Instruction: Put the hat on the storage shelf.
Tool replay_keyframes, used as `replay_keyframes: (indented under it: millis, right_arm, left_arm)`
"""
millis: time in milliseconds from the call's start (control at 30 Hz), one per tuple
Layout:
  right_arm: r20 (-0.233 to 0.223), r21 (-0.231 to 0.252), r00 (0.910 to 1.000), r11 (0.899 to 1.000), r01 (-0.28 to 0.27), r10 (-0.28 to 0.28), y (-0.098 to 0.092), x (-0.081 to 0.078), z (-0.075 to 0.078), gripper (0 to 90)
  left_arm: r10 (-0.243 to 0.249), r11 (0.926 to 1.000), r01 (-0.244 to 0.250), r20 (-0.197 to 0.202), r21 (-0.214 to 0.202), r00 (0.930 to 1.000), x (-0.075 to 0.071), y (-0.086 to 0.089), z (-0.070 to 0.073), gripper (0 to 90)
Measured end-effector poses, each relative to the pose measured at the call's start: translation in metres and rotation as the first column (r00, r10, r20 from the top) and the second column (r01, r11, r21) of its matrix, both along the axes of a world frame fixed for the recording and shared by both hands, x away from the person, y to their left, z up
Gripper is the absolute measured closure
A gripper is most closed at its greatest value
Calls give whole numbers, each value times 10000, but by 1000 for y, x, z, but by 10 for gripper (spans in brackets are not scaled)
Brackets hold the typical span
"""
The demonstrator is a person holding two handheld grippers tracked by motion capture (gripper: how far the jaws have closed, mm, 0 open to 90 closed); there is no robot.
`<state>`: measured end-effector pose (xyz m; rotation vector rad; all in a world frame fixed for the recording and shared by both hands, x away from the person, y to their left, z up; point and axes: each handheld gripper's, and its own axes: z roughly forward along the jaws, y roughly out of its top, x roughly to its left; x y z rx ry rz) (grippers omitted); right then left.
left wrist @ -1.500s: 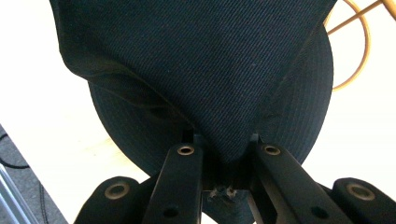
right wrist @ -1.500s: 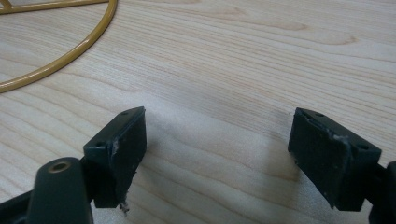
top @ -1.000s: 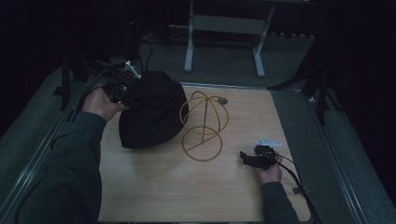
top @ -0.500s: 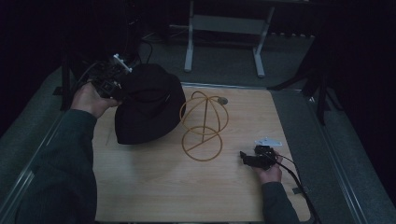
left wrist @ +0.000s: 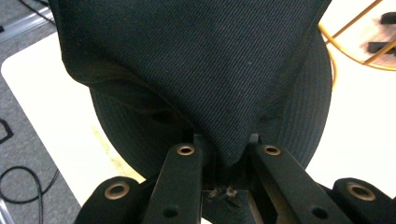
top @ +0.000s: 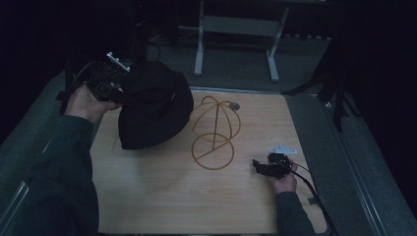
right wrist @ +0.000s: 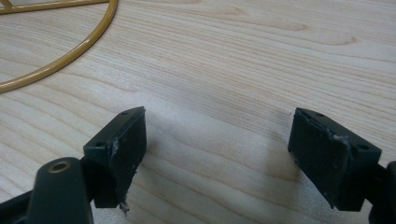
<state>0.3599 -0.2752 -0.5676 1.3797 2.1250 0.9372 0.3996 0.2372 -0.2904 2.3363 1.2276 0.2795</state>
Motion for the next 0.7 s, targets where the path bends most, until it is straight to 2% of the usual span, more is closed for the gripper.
replay_keyframes:
  millis: [233,400,700]
  right_arm:
    - [1,-6,10000,10000,-4,4,0,0,0,192]
    - [2,-14,10000,10000,-13,13,0,0,0,192]
    - [0,-27,10000,10000,-24,24,0,0,0,192]
  left_arm:
    - [-26,10000,27,178,-51,9998,-5,3,6,857]
    - [-164,9996,171,292,-245,9994,-9,5,9,857]
    - [-413,9985,428,433,-341,9982,-15,5,16,857]
